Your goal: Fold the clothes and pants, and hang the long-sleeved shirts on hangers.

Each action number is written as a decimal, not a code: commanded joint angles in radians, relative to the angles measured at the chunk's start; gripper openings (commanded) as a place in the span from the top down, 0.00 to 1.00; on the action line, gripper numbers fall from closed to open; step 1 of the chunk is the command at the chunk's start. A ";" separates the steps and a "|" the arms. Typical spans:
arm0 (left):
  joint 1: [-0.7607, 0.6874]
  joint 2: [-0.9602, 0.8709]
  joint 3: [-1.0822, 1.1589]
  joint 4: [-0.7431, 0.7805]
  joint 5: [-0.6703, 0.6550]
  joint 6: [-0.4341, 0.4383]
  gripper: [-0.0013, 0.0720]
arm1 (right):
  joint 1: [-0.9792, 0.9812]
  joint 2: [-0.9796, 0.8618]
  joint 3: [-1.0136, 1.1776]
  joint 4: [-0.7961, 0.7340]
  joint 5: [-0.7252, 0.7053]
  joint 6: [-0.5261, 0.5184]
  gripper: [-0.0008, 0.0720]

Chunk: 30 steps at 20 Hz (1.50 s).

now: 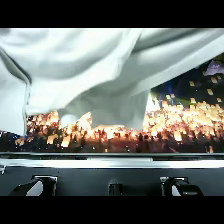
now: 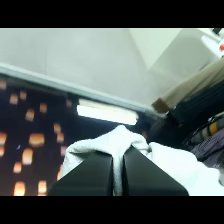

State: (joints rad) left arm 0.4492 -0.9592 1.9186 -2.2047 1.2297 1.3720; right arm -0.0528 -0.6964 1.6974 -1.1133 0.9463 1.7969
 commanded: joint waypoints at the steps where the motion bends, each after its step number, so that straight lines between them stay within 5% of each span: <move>1: -0.018 -0.035 -0.088 0.002 0.150 -0.011 0.96 | 0.001 -0.192 0.006 0.060 0.341 0.092 0.95; 5: -0.137 -0.155 -0.392 0.022 0.141 0.008 0.96 | 0.002 -0.517 -0.053 0.080 0.653 0.046 0.95; 12: -0.252 -0.525 -0.739 0.034 -0.106 0.020 0.96 | 0.002 -0.931 -0.166 0.096 0.441 -0.029 0.95; 24: -0.190 -0.645 -0.563 0.024 -0.204 0.043 0.95 | 0.002 -0.950 -0.165 0.192 0.350 -0.057 0.95; 26: -0.135 -0.642 -0.473 0.024 -0.149 0.043 0.79 | 0.002 -0.932 -0.165 0.203 0.338 -0.058 0.95; 28: -0.071 -0.642 -0.386 0.024 -0.051 0.051 0.39 | 0.002 -0.907 -0.165 0.204 0.335 -0.063 0.95; 30: -0.011 -0.627 -0.344 0.024 0.041 0.090 0.33 | 0.002 -0.885 -0.165 0.203 0.338 -0.075 0.95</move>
State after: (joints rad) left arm 0.3645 -1.5963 1.4956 -2.1815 1.1446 1.4292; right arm -0.0517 -1.6077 1.5326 -0.9184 1.2888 1.7348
